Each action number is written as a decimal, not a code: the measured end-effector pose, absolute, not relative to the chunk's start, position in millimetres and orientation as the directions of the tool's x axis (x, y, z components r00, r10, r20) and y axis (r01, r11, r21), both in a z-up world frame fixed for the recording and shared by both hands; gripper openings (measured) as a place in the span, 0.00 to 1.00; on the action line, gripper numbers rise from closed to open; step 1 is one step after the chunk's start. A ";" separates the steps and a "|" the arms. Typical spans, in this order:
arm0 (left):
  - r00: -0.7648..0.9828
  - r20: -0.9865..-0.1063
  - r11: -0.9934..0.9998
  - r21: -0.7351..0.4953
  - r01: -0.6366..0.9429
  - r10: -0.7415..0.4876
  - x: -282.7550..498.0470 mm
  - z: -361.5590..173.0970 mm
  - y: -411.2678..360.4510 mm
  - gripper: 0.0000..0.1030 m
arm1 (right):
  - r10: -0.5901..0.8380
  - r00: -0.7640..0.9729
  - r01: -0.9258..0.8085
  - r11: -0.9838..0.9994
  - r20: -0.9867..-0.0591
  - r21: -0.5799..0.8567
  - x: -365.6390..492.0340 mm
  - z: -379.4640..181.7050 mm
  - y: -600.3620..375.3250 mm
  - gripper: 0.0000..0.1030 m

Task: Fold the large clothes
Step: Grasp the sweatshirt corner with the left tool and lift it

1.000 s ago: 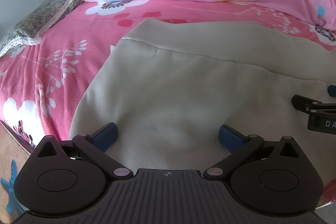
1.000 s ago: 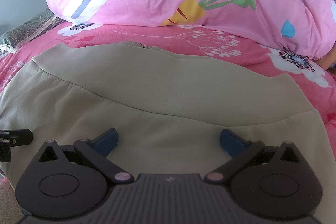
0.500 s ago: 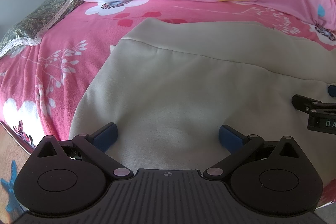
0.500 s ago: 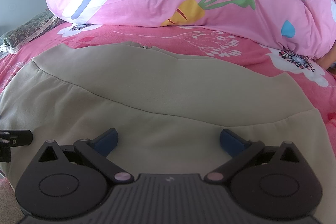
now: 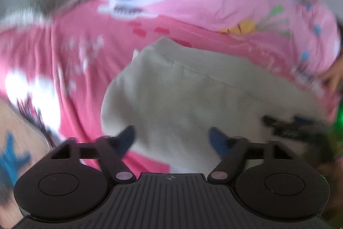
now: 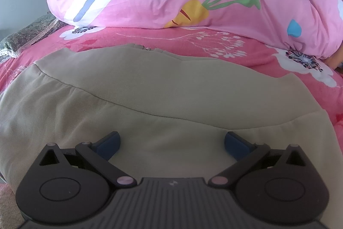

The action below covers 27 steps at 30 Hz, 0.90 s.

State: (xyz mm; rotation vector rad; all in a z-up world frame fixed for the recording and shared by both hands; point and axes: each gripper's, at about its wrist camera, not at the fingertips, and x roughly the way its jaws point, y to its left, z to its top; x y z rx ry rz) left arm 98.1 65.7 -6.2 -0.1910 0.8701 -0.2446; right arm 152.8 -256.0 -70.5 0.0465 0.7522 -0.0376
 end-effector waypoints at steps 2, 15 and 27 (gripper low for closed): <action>0.589 -0.732 0.926 -0.370 0.078 -0.342 100.2 -13.9 83.2 1.00 | -0.018 0.732 0.052 0.998 -0.681 0.029 151.7 -71.0 -255.7 1.00; 0.522 -0.688 0.721 -0.668 -0.185 -0.504 125.7 -72.3 110.7 1.00 | 0.000 0.746 0.038 0.998 -0.666 0.043 150.4 -72.2 -259.5 1.00; 0.534 -0.697 0.652 -0.689 -0.316 -0.479 144.5 -81.6 114.3 1.00 | 0.023 0.757 0.025 0.998 -0.653 0.063 148.6 -74.5 -263.1 1.00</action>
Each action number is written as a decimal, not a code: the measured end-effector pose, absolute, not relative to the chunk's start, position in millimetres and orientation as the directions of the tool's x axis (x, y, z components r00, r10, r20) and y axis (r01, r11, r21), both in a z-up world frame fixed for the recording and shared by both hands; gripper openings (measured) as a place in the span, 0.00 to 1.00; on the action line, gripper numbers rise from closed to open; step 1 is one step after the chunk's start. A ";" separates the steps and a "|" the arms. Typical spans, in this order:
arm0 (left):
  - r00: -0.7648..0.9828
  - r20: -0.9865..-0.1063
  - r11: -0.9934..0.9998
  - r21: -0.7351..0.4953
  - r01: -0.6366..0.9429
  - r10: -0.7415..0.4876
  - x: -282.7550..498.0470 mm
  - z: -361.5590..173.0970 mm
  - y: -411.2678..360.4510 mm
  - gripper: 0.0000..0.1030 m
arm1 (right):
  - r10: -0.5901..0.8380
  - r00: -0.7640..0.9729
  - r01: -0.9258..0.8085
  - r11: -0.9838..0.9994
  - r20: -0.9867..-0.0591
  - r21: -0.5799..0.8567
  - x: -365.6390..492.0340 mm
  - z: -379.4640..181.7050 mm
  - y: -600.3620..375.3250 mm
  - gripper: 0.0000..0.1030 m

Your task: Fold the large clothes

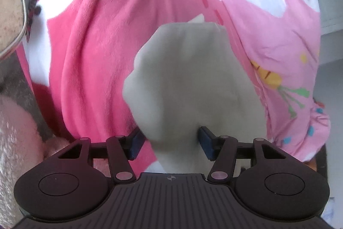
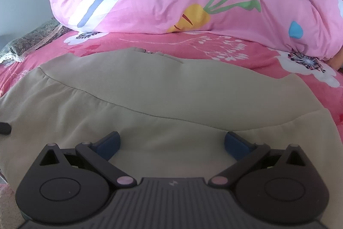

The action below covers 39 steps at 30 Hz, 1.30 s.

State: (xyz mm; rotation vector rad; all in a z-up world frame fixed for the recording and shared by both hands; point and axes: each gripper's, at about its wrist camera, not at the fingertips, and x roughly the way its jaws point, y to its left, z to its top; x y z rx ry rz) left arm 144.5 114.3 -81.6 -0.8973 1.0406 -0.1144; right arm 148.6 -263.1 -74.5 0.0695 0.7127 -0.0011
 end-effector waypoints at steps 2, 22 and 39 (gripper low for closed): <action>0.543 -0.711 0.677 -0.665 -0.315 -0.446 145.9 -79.0 108.7 1.00 | 0.026 0.759 0.023 0.997 -0.650 0.067 148.2 -74.8 -264.0 1.00; 0.852 -0.413 0.863 0.244 0.443 -0.321 59.6 18.4 -83.4 1.00 | 0.152 0.793 0.056 0.947 -0.590 0.318 125.3 -47.7 -326.8 1.00; 0.421 -0.637 0.694 -0.261 0.670 -0.646 76.3 -18.4 -80.5 1.00 | 0.270 0.872 -0.096 0.912 -0.408 0.399 68.3 10.0 -357.5 1.00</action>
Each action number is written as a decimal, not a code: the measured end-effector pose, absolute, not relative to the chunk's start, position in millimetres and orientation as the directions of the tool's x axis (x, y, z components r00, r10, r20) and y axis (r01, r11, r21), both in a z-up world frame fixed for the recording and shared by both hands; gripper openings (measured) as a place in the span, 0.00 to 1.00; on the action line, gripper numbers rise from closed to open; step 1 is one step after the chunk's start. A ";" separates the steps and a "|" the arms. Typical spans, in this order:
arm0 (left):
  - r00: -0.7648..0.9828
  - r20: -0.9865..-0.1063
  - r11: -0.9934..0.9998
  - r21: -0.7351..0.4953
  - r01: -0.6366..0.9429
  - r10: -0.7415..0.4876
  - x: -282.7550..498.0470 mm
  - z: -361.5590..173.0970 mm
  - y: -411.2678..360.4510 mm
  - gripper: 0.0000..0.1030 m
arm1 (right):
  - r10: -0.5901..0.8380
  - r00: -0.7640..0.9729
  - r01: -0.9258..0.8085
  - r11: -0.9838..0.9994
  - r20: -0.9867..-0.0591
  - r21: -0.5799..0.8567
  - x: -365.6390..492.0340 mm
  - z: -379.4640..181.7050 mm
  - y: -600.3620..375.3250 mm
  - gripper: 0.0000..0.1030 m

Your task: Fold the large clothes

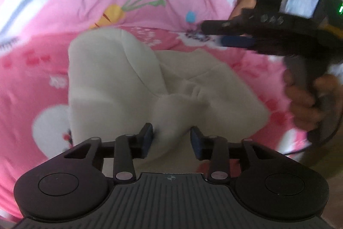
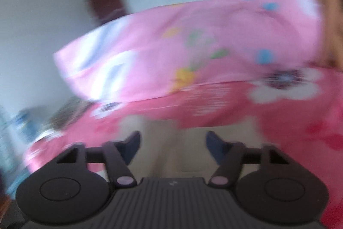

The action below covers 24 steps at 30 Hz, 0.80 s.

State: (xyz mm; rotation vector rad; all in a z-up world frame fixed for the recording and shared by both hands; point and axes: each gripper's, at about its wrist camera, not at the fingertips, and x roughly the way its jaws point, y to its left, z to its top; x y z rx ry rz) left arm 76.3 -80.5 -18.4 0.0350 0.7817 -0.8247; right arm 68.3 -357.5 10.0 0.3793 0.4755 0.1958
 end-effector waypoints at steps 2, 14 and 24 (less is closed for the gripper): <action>0.395 -0.617 0.681 -0.332 0.653 -0.680 71.9 -18.6 -66.1 1.00 | 0.396 0.818 -0.220 0.885 -0.417 0.410 79.0 7.8 -337.1 1.00; 0.503 -0.576 0.755 -0.371 0.542 -0.644 83.1 2.7 -23.5 1.00 | 0.472 0.590 -0.285 0.881 -0.655 0.379 101.6 -50.1 -283.9 1.00; 0.534 -0.698 0.850 -0.213 0.482 -0.477 101.4 -26.0 -48.6 1.00 | 0.479 0.682 -0.076 0.798 -0.552 0.598 112.0 -39.7 -363.3 1.00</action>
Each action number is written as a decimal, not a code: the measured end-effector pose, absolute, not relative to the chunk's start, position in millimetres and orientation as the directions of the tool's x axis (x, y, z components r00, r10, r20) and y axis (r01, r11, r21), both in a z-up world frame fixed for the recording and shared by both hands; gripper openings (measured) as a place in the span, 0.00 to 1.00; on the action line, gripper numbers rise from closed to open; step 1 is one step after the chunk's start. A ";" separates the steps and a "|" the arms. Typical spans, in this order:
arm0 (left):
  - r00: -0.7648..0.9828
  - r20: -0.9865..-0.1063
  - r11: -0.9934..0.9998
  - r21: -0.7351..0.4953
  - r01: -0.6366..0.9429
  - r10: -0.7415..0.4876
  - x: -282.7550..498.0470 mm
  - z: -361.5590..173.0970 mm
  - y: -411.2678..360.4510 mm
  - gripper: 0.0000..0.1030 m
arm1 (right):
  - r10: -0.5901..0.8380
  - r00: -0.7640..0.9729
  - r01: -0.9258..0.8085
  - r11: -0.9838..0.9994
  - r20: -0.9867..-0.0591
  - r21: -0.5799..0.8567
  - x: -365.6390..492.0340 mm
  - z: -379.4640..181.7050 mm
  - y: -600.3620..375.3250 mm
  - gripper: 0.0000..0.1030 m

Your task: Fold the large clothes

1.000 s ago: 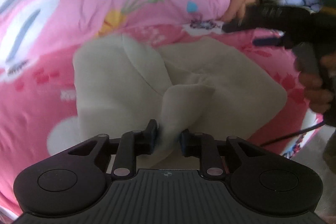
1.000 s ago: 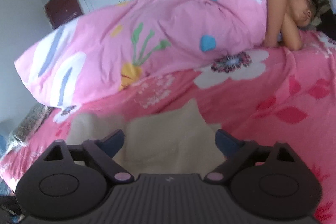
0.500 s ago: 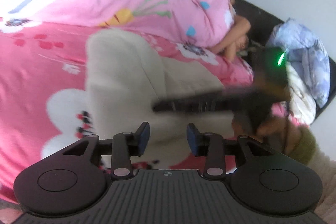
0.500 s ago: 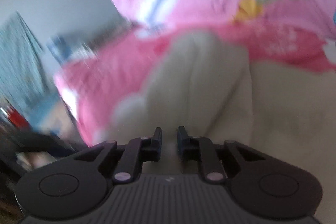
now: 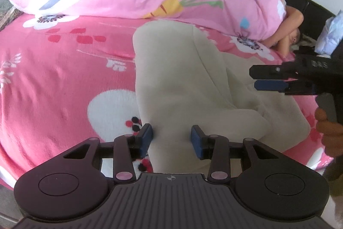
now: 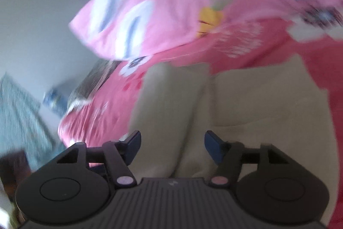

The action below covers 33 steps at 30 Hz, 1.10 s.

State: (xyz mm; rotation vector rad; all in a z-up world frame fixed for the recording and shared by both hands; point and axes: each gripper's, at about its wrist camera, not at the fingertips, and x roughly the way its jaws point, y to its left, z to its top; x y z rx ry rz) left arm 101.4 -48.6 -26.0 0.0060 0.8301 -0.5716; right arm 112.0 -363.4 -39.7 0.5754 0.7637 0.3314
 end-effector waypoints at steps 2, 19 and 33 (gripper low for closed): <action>0.532 -0.699 0.849 -0.211 0.485 -0.478 102.8 -26.4 -48.8 1.00 | 0.494 0.647 -0.009 0.766 -0.581 0.643 124.4 -54.2 -375.5 1.00; 0.512 -0.688 0.825 -0.233 0.515 -0.514 104.1 -29.0 -39.2 1.00 | 0.691 0.544 0.000 0.567 -0.476 0.823 177.0 -84.4 -374.6 1.00; 0.512 -0.656 0.819 -0.319 0.477 -0.554 101.4 -13.6 -37.2 1.00 | 0.460 0.708 -0.163 0.845 -0.536 0.509 122.6 -15.6 -335.7 1.00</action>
